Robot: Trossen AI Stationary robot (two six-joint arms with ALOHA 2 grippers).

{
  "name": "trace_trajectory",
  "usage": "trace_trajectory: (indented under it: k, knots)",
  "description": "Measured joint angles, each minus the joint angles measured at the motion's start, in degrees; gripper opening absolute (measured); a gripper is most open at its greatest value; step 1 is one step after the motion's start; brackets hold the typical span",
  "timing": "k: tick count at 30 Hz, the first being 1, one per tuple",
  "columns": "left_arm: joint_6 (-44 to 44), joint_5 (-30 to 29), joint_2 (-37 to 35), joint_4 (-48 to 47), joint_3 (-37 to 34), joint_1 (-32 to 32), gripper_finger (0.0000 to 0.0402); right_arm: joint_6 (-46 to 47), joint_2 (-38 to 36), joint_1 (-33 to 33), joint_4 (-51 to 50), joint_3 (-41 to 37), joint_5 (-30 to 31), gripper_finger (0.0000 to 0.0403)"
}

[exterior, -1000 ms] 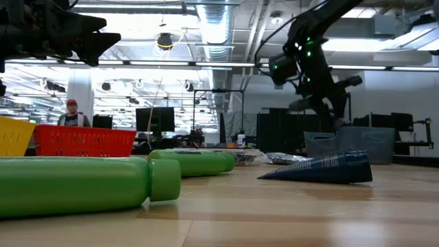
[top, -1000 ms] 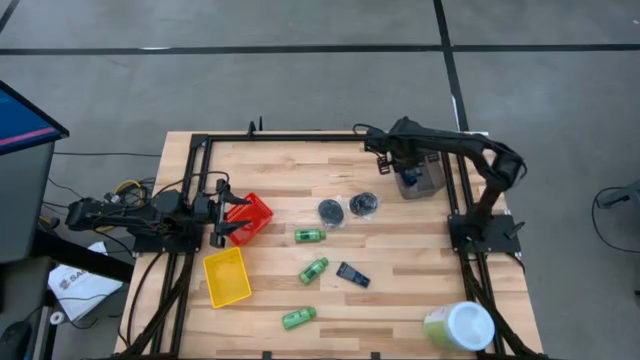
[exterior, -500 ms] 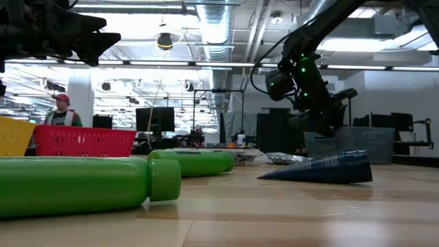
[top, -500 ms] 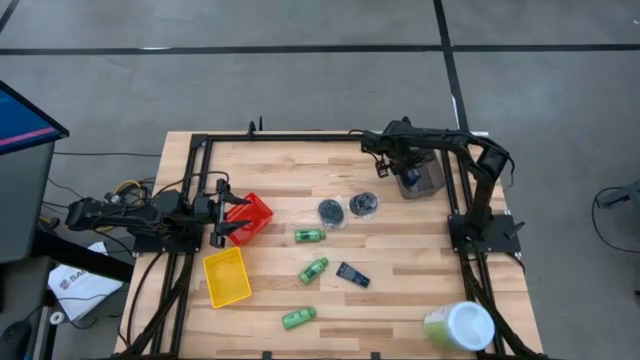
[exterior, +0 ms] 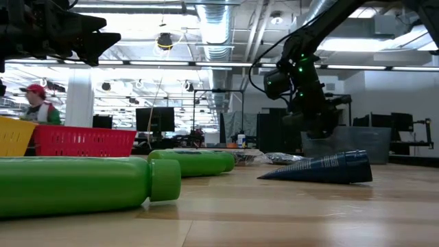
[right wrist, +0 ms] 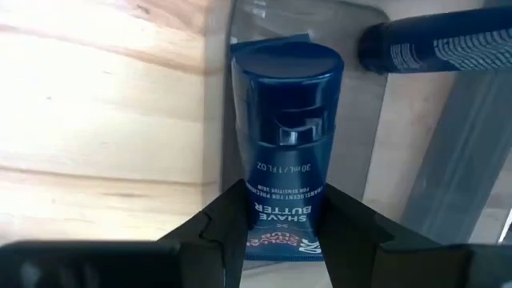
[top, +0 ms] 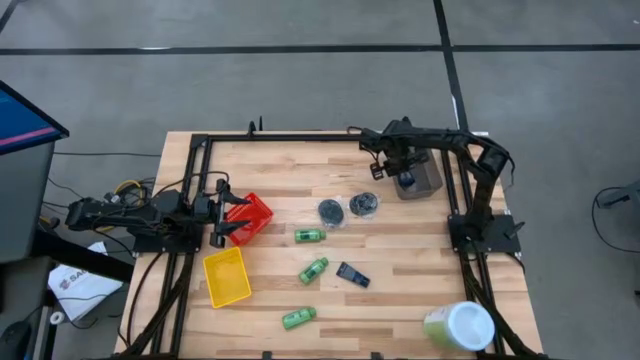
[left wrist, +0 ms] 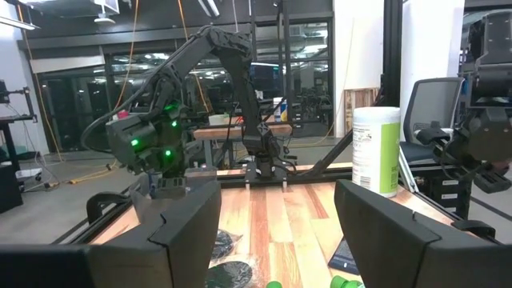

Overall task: Pick & Place Travel size toiletries
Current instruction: Put the shaving cream into the black bin, then put the shaving cream into the gray bin

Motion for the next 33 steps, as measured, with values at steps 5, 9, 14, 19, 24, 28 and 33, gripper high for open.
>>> trace_trajectory:
  k: [5, 9, 14, 19, 24, 28, 33]
  knots:
    - [0.0, 0.0, 0.0, 0.1, 0.0, 0.0, 0.0242, -1.5, 0.0, -1.4, -0.5, 0.0, -0.1, 0.0132]
    - [0.0, 0.0, 0.0, 0.2, 0.0, 0.0, 0.0242, -2.4, 0.0, -1.6, -0.2, 0.0, -0.2, 0.0157]
    - [0.0, 0.0, 0.0, 0.3, 0.0, 0.0, 0.0242, -2.4, 0.0, -2.9, -0.3, 0.0, -0.1, 0.0191]
    - [0.0, 0.0, 0.0, 0.3, 0.0, 0.0, 0.0242, -2.4, 0.0, -3.8, -0.3, 0.0, 0.0, 0.0203]
    - [0.0, 0.0, 0.0, 0.3, 0.0, 0.0, 0.0242, -3.8, -1.0, -4.2, -2.5, 0.5, -0.1, 0.0219]
    - [0.0, 0.0, 0.0, 0.3, 0.0, 0.0, 0.0242, -6.4, -4.7, -3.6, -5.4, 3.7, -0.2, 0.0235]
    - [0.0, 0.0, 0.0, 0.3, 0.0, 0.0, 0.0242, -10.7, -12.4, 0.9, -4.8, 8.4, -4.8, 0.0235]
